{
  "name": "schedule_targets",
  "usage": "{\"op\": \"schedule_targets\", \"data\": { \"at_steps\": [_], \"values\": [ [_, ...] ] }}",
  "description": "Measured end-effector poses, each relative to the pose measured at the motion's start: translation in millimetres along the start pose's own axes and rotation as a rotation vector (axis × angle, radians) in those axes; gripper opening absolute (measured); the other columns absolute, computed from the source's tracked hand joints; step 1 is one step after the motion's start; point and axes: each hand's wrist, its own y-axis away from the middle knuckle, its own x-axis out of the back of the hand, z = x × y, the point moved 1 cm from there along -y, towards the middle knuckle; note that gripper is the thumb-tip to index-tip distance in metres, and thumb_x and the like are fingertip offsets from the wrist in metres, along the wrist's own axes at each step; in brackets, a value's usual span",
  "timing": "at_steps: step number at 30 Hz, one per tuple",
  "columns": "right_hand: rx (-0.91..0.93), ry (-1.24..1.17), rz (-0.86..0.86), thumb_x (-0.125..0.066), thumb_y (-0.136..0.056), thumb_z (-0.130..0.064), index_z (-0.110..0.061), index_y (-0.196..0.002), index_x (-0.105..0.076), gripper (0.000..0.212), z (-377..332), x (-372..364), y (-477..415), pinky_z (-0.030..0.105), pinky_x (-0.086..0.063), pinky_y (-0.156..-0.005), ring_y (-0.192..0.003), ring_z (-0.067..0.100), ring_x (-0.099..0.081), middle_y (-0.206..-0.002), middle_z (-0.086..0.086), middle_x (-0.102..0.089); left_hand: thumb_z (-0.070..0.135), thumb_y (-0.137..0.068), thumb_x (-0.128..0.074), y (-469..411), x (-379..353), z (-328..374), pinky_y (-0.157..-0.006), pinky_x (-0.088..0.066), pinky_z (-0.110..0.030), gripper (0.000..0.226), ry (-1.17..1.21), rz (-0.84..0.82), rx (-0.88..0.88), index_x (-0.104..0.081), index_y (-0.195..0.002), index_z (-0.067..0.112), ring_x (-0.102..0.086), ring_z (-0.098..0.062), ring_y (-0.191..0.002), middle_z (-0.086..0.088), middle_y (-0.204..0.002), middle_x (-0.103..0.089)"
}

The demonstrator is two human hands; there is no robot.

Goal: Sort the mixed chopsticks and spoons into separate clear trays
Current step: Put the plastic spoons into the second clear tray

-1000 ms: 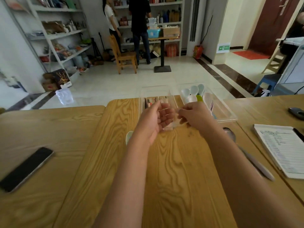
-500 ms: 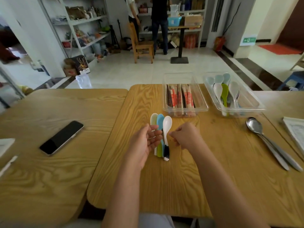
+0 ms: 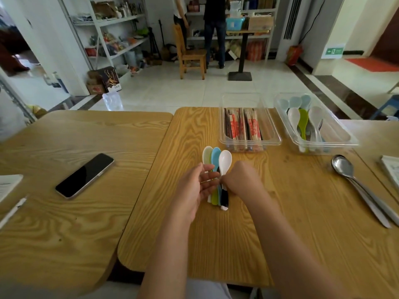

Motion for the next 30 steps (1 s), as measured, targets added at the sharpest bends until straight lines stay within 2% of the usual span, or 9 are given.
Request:
{"op": "schedule_targets", "data": {
  "at_steps": [3, 10, 13, 17, 19, 21, 24, 26, 30],
  "values": [
    [-0.002, 0.040, 0.023, -0.063, -0.084, -0.016, -0.013, -0.084, -0.053, 0.011, 2.7, 5.0, 1.5, 0.026, -0.036, -0.047, -0.060, 0.014, -0.050, -0.073, 0.000, -0.054, 0.031, -0.105, -0.039, 0.7, 0.2, 2.1, -0.074, -0.054, -0.029, 0.036, -0.004, 0.004, -0.013, -0.068, -0.108, 0.010, -0.068, -0.015, -0.081, -0.011, -0.099, -0.073],
    [-0.066, 0.173, 0.053, -0.055, -0.090, -0.010, -0.016, -0.073, -0.043, 0.021, 42.2, 42.3, 11.7, 0.026, -0.035, -0.049, -0.061, 0.013, -0.046, -0.074, 0.000, -0.051, 0.027, -0.104, -0.040, 3.5, -26.5, -4.6, -0.069, -0.054, -0.027, 0.033, -0.049, -0.046, -0.045, -0.069, -0.103, 0.010, -0.067, -0.016, -0.077, -0.011, -0.093, -0.073],
    [-0.098, 0.194, 0.058, -0.057, -0.093, -0.015, -0.017, -0.074, -0.044, 0.023, 69.1, 60.3, 12.0, 0.026, -0.037, -0.052, -0.064, 0.013, -0.046, -0.077, -0.001, -0.051, 0.028, -0.105, -0.039, 4.7, -55.2, -12.9, -0.066, -0.053, -0.027, 0.035, -0.126, -0.098, -0.042, -0.069, -0.102, 0.011, -0.069, -0.016, -0.076, -0.011, -0.092, -0.075],
    [-0.139, 0.087, 0.000, -0.064, -0.091, -0.022, -0.011, -0.082, -0.064, 0.014, 102.5, 92.4, 8.7, 0.026, -0.042, -0.051, -0.062, 0.015, -0.056, -0.078, 0.003, -0.063, 0.029, -0.106, -0.038, 1.3, -92.0, -15.1, -0.073, -0.054, -0.030, 0.036, -0.179, -0.199, -0.028, -0.069, -0.102, 0.012, -0.069, -0.019, -0.081, -0.011, -0.093, -0.075],
    [-0.142, -0.008, -0.028, -0.068, -0.089, -0.024, -0.006, -0.080, -0.070, 0.021, 112.9, 115.4, 7.4, 0.026, -0.040, -0.049, -0.054, 0.015, -0.054, -0.065, 0.003, -0.062, 0.030, -0.106, -0.037, -6.2, -108.4, -8.5, -0.073, -0.055, -0.031, 0.037, -0.167, -0.249, -0.038, -0.068, -0.103, 0.011, -0.069, -0.019, -0.080, -0.011, -0.092, -0.075],
    [-0.143, -0.176, -0.003, -0.070, -0.089, -0.023, -0.004, -0.073, -0.069, 0.025, 115.9, 143.7, 1.6, 0.025, -0.037, -0.046, -0.047, 0.015, -0.046, -0.054, 0.003, -0.054, 0.030, -0.106, -0.037, -16.6, -124.6, 2.5, -0.069, -0.054, -0.028, 0.036, -0.131, -0.295, -0.054, -0.067, -0.102, 0.010, -0.068, -0.016, -0.075, -0.008, -0.087, -0.075],
    [-0.152, -0.337, 0.130, -0.071, -0.089, -0.019, -0.002, -0.077, -0.068, 0.021, 108.6, 187.7, -35.3, 0.026, -0.039, -0.046, -0.045, 0.014, -0.044, -0.054, 0.005, -0.052, 0.029, -0.106, -0.037, -35.6, -148.6, 23.8, -0.070, -0.055, -0.028, 0.036, -0.131, -0.348, -0.080, -0.067, -0.103, 0.010, -0.068, -0.016, -0.076, -0.008, -0.089, -0.073],
    [-0.172, -0.352, 0.187, -0.071, -0.090, -0.015, 0.000, -0.073, -0.064, 0.024, 98.3, 209.5, -72.4, 0.025, -0.039, -0.043, -0.039, 0.013, -0.043, -0.052, 0.006, -0.052, 0.029, -0.106, -0.037, -51.1, -164.5, 37.9, -0.072, -0.055, -0.030, 0.036, -0.158, -0.362, -0.088, -0.066, -0.104, 0.008, -0.067, -0.018, -0.078, -0.009, -0.090, -0.073],
    [-0.218, -0.297, 0.178, -0.068, -0.089, -0.008, 0.000, -0.069, -0.057, 0.024, 81.8, 220.4, -134.4, 0.021, -0.035, -0.037, -0.033, 0.014, -0.040, -0.050, 0.009, -0.051, 0.028, -0.107, -0.036, -80.6, -192.5, 57.2, -0.068, -0.054, -0.028, 0.036, -0.183, -0.355, -0.070, -0.064, -0.106, 0.006, -0.066, -0.018, -0.075, -0.009, -0.089, -0.072]
  ]
}}
